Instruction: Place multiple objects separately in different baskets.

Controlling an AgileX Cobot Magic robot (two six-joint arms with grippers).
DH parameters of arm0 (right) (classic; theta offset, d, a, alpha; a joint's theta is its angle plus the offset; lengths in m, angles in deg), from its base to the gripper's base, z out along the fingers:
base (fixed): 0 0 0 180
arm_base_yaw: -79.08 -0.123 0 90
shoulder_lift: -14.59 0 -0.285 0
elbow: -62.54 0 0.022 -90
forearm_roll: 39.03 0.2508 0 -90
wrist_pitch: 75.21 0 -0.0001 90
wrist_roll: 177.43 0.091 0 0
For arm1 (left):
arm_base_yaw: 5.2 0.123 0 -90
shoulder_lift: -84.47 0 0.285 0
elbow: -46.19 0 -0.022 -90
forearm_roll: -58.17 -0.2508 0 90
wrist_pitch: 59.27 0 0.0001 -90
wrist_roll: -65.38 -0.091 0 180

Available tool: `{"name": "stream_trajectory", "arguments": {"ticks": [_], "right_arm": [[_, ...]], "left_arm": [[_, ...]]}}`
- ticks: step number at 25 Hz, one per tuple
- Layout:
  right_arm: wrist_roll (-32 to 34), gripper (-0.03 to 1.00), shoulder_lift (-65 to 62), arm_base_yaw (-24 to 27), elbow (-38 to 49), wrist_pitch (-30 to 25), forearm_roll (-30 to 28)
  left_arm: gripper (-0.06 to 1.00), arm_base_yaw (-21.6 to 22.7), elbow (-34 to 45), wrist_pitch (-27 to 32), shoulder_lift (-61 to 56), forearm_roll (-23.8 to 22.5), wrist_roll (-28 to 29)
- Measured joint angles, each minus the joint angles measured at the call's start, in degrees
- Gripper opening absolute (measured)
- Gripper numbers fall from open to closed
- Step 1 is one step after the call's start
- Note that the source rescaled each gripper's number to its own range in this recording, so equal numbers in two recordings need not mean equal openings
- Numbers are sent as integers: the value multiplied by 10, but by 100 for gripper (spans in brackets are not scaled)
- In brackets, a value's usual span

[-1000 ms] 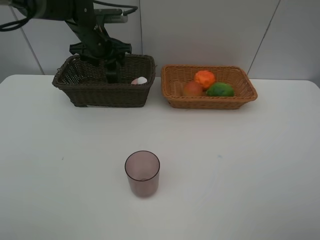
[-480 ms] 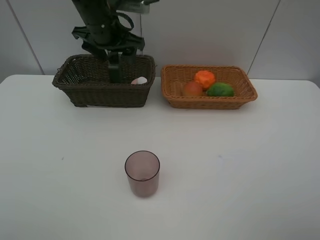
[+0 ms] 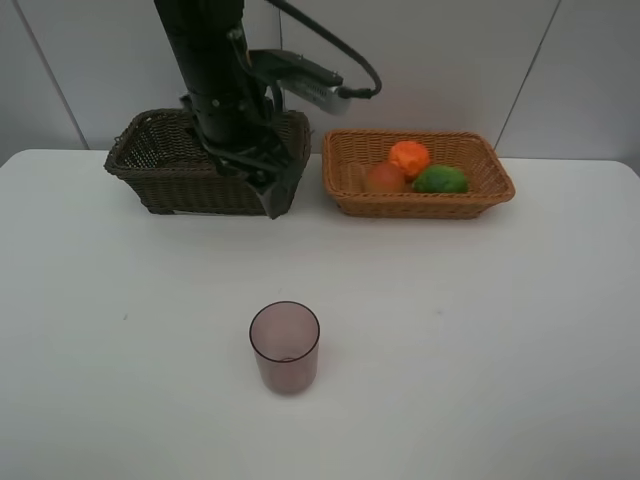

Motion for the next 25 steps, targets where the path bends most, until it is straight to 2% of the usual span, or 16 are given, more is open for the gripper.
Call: {"name": "stream_trajectory", "arguments": {"ticks": [11,15,25], "right_arm": [[0,96,0,0,0,0,0],[0,96,0,0,0,0,0],[0,96,0,0,0,0,0]], "left_arm": [[100,-82,118,-24,-26,2,-100],[100,-91,133,-36,-26,2,-132],[100,-101,189,-135,-26,7,-162]]}}
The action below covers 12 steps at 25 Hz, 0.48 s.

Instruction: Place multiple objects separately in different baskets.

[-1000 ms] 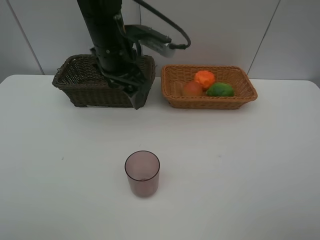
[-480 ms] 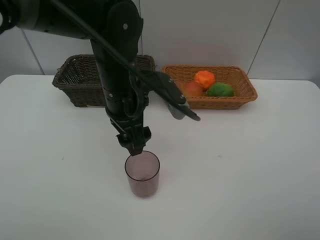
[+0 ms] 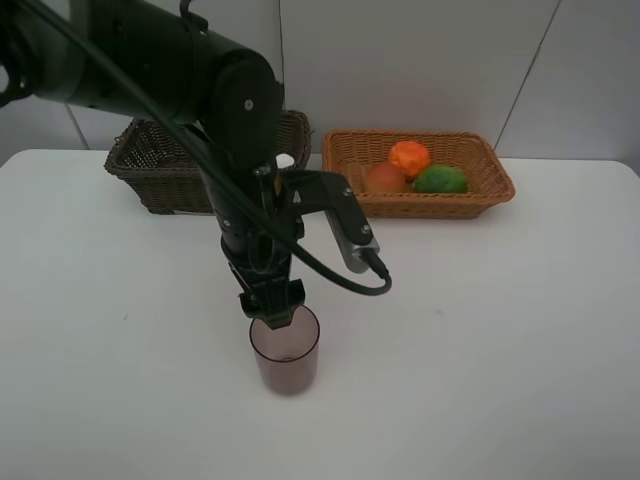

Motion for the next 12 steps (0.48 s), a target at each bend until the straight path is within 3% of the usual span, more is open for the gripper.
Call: {"name": "stream_trajectory", "arguments": {"ticks": [12], "right_arm": [[0,96,0,0,0,0,0]], "left_arm": [[100,0,53,-60,0,12,-18]]}}
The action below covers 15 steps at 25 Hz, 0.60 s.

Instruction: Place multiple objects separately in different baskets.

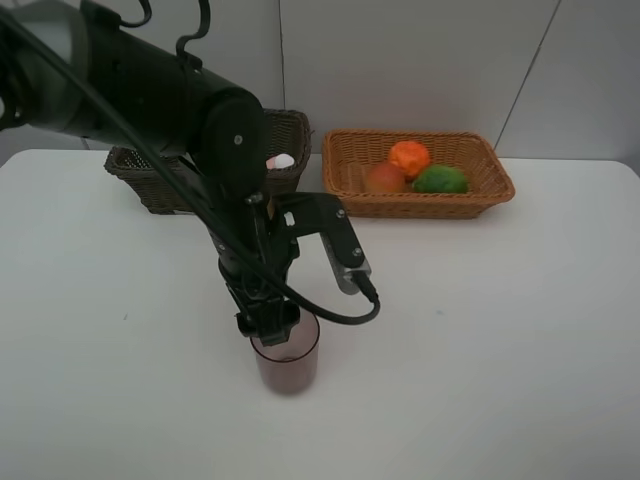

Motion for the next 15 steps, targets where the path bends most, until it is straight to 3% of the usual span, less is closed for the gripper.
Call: {"name": "stream_trajectory", "arguments": {"ticks": [6,15], "right_arm": [[0,96,0,0,0,0,0],[0,96,0,0,0,0,0]], "left_arm": [[100,0,6,-36,0,2,-4],[100,-13,7,-41,38,13,-11]]}}
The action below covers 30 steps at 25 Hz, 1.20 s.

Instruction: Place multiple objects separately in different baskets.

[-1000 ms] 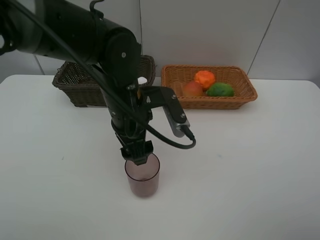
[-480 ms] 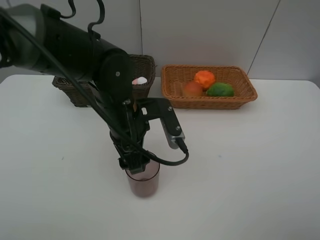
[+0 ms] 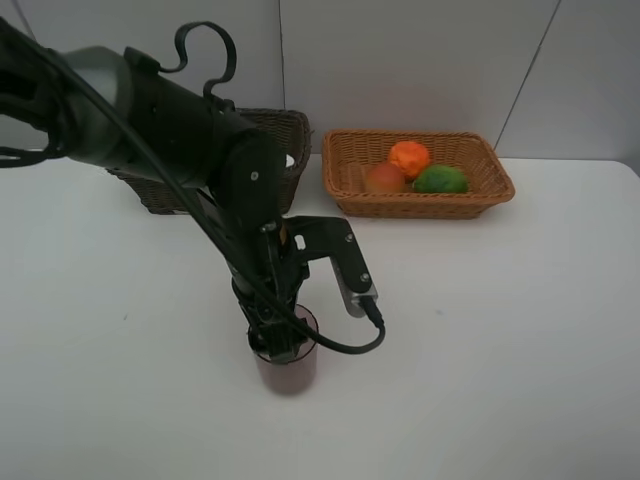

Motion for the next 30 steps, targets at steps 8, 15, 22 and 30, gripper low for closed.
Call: {"name": "stream_trajectory", "arguments": {"ticks": [8,15,22,30], "right_arm": [[0,96,0,0,0,0,0],[0,96,0,0,0,0,0],[0,96,0,0,0,0,0],[0,96,0,0,0,0,0]], "left_arm": [[73,0,0,9,17,6,-4],[0,0,0,12,19,6,-4],[0,0,0,12,19,6,-4],[0,0,0,12,19,6,-4]]}}
